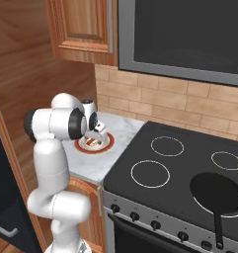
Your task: Place the cold items (carrot and mushroom) from the fridge in one tupperware on the dining counter. Place the warm items (kebab skewer and hot dog) in the stove area in another tupperware.
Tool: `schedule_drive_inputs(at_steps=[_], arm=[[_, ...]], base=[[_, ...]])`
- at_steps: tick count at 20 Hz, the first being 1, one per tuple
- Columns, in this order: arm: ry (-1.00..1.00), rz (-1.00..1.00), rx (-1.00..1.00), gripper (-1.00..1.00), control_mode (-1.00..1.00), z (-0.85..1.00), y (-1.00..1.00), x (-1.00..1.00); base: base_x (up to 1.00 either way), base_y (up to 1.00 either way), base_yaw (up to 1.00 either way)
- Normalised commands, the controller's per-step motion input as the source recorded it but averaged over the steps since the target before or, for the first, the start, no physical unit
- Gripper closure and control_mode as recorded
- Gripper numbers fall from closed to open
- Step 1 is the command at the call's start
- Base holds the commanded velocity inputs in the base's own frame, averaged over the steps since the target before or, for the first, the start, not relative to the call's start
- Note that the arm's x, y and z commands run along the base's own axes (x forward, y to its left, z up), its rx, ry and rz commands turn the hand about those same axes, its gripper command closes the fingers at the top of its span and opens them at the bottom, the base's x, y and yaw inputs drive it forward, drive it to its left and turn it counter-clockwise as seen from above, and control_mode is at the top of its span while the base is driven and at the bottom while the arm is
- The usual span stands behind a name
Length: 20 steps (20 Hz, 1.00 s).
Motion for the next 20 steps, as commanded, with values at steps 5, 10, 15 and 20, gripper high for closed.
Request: schedule_drive_inputs(at_steps=[5,10,15,20], arm=[[0.0,0.0,0.0,-1.0,-1.0,-0.17,0.0,0.0],[0.0,0.0,0.0,1.0,-1.0,-0.14,0.0,0.0],[0.0,0.0,0.0,1.0,-1.0,-0.04,0.0,-0.02],[-0.08,-0.01,0.04,1.0,-1.0,0.25,-0.05,-0.53]], base=[[0.0,0.0,0.0],[0.0,0.0,0.0],[0.0,0.0,0.0],[0.0,0.0,0.0]])
